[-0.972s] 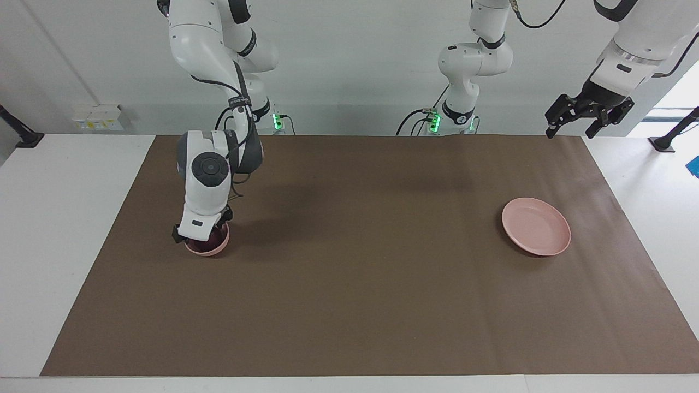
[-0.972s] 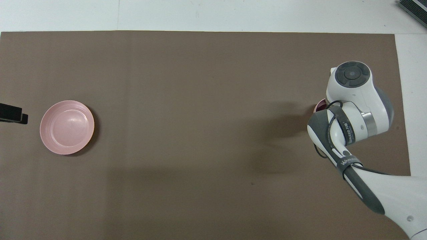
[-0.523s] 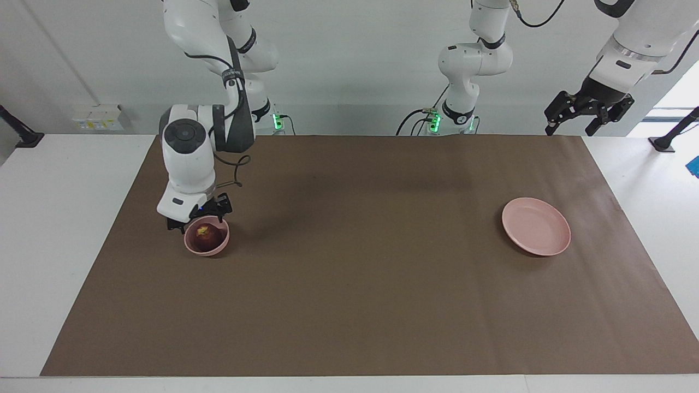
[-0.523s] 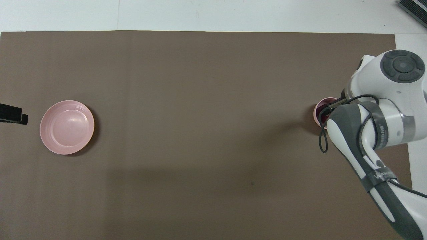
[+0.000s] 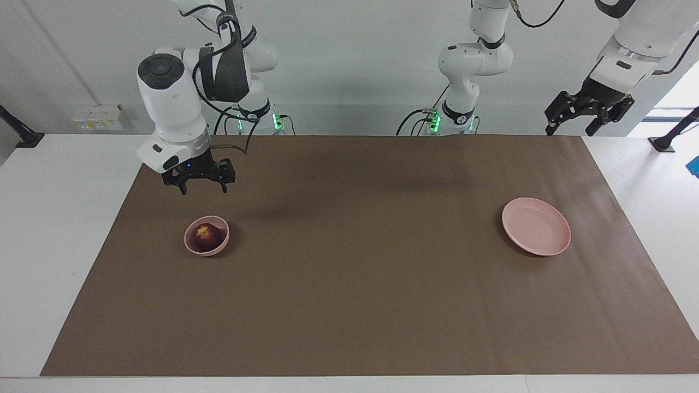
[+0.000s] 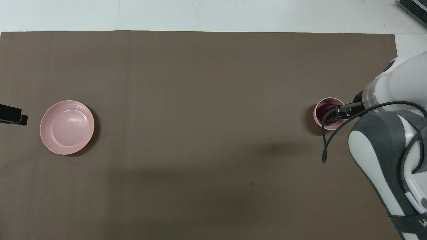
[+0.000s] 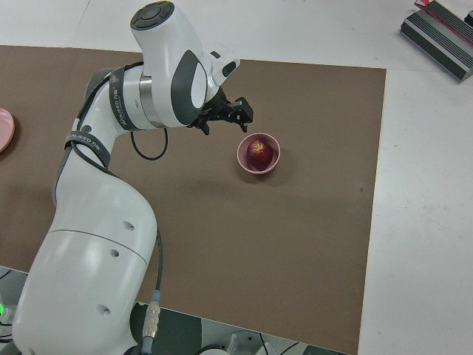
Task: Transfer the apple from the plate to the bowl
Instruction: 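Lower the apple into the pink bowl and open the right gripper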
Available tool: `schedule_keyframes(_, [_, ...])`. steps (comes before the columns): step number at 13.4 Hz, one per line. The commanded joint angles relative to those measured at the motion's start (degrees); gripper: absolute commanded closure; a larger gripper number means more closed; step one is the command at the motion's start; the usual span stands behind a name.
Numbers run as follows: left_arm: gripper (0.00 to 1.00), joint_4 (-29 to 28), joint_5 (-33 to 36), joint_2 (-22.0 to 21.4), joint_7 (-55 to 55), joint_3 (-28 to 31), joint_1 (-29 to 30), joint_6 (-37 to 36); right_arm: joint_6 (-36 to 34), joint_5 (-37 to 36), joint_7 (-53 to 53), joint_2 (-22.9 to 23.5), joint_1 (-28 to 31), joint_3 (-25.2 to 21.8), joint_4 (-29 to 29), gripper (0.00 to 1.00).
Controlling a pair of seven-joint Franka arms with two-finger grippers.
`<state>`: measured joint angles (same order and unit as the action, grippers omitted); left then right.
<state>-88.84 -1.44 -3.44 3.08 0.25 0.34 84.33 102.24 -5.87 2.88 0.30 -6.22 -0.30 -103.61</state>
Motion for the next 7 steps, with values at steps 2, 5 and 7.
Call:
schedule_keyframes(2, [0.0, 0.69, 0.21, 0.19, 0.79, 0.02, 0.28, -1.36, -2.04, 3.48, 2.75, -4.33, -0.91, 0.12, -0.02, 0.0])
schedule_keyframes(5, [0.0, 0.86, 1.0, 0.36, 0.79, 0.1, -0.33, -1.62, -9.65, 4.82, 2.13, -6.98, 0.24, -1.72, 5.14, 0.0])
schedule_keyframes(7, [0.0, 1.3, 1.09, 0.63, 0.79, 0.1, -0.34, -2.15, -17.3, 5.26, 2.13, -6.98, 0.41, -2.69, 12.08, 0.0])
